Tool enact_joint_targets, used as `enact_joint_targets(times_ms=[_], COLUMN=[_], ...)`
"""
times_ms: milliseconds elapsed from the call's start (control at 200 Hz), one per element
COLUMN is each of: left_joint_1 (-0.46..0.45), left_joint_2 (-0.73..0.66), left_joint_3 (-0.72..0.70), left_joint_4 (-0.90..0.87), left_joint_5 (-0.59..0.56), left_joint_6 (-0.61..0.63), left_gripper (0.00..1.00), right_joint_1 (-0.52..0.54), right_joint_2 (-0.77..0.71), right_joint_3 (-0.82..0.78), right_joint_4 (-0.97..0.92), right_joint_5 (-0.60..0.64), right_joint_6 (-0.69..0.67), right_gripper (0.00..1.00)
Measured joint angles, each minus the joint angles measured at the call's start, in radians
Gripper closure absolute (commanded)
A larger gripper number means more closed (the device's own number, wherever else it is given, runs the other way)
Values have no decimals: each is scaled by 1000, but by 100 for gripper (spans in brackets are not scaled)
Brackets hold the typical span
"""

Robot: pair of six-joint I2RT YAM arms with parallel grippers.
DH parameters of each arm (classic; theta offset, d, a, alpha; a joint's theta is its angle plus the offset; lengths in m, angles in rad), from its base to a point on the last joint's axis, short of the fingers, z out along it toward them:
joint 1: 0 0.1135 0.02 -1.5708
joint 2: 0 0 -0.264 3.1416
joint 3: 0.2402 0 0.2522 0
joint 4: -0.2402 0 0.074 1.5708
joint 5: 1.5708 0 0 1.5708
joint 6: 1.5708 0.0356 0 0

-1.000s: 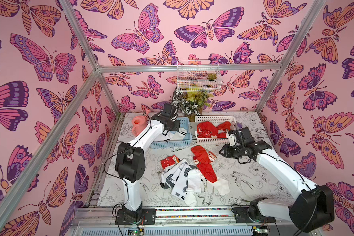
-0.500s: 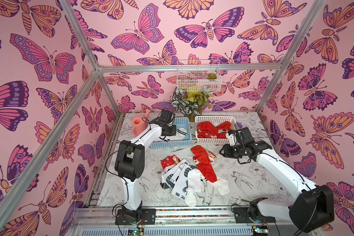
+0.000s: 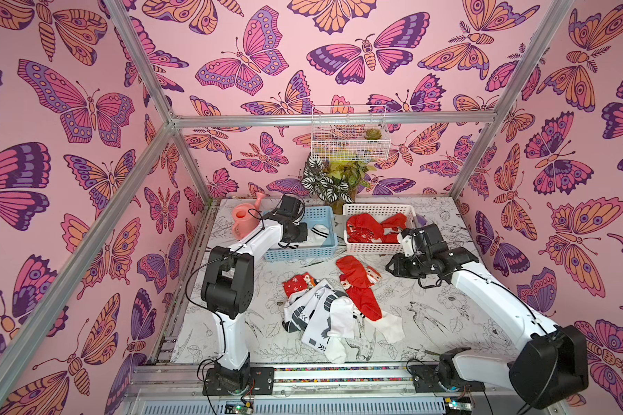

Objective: Sort the socks into the basket by color
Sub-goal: Place the sock in the bin.

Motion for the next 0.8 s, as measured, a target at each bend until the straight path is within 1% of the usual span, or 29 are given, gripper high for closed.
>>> enact_joint_targets(times_ms=[206, 366, 491, 797], left_joint_1=[7, 14, 18, 37], left_joint_2=[-13, -55, -90, -163], left_joint_3=[-17, -43, -63, -84], left_joint_4=[0, 0, 0, -16], left_joint_5=[-4, -18, -24, -31], left_joint_6=[-2, -4, -3, 2], left_gripper=[71, 63, 58, 57], right_joint_1=[0, 7, 31, 84], right_joint_2=[-3, -3, -2, 34], right_joint_3=[0, 0, 0, 0], right_joint_4=[0, 1, 2, 8], right_joint_5=[-12, -18, -19, -11], right_joint_6=[0, 0, -1, 2], right_gripper=[58, 58, 57, 57])
